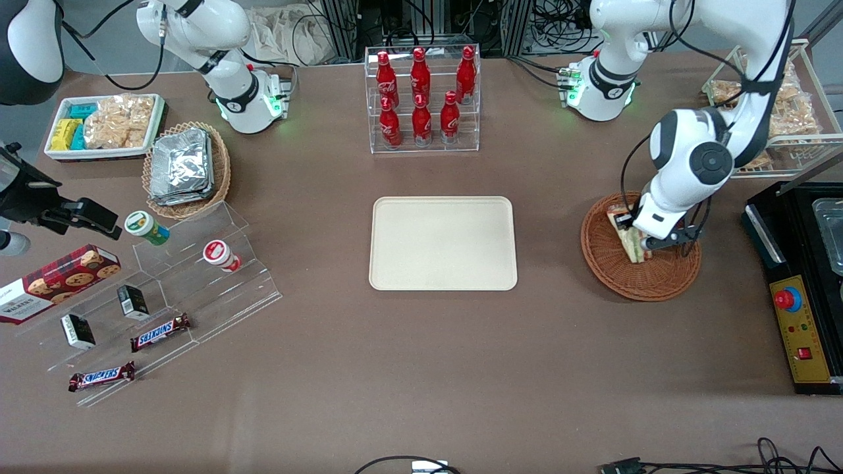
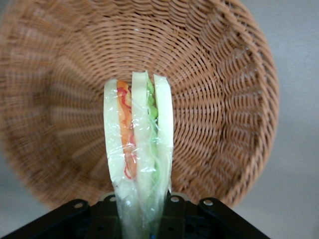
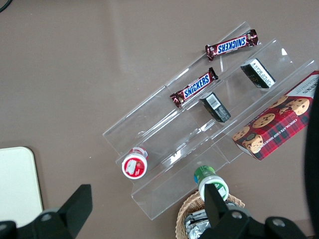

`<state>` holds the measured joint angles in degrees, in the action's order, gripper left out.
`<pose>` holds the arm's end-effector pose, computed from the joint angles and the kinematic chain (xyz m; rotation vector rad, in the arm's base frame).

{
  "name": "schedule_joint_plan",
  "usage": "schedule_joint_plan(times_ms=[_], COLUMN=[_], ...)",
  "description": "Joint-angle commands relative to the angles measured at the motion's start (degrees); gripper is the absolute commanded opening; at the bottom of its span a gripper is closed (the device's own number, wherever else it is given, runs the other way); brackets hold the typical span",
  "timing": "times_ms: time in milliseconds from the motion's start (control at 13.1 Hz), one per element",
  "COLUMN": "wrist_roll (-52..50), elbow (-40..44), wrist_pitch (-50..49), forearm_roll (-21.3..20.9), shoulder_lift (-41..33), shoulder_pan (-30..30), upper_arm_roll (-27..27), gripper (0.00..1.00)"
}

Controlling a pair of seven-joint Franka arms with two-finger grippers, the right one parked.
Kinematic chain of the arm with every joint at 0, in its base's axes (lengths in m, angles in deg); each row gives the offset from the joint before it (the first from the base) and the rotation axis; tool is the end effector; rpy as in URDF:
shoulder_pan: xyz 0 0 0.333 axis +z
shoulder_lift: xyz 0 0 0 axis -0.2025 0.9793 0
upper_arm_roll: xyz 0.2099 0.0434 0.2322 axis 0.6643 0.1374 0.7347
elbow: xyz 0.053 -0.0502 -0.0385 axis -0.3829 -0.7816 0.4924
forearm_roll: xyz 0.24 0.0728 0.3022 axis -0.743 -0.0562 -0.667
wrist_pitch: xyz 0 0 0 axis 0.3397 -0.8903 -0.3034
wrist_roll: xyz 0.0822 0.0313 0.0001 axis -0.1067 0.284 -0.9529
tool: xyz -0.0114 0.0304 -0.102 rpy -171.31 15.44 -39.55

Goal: Place sandwich from basket to tray
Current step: 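Close the left gripper on the upright wrapped sandwich, then lift the sandwich up out of the basket with the left gripper, then carry the sandwich with the left gripper over to the cream tray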

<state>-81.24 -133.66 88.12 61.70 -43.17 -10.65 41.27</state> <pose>0.4599 -0.0330 0.2875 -3.0495 -0.3390 0.1691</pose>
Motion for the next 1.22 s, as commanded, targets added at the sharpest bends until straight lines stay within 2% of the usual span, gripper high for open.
schedule_joint_plan(times_ms=[0,152,304,533,609,837,1141], wrist_roll=[1.3,3.5,5.0,5.9,5.8,2.2,-17.9], elbow=[3.6,14.6,27.9,41.1,44.9,55.4,64.1], wrist_pitch=[-13.8,-27.2,-39.3,-48.5,-50.6,-54.5,-53.5], forearm_roll=[-0.6,0.2,0.3,0.2,0.2,0.7,-0.3], shoulder_lift=[-11.1,-12.1,-9.8,-5.4,-3.3,3.6,13.4], shoulder_pan=[-0.1,-0.2,-1.0,-3.5,-4.5,-4.9,-5.0], upper_arm_roll=[-0.4,-0.4,-0.4,-1.0,-1.6,-10.7,-28.6], gripper=[0.0,0.0,0.0,0.0,0.04,0.06,0.07])
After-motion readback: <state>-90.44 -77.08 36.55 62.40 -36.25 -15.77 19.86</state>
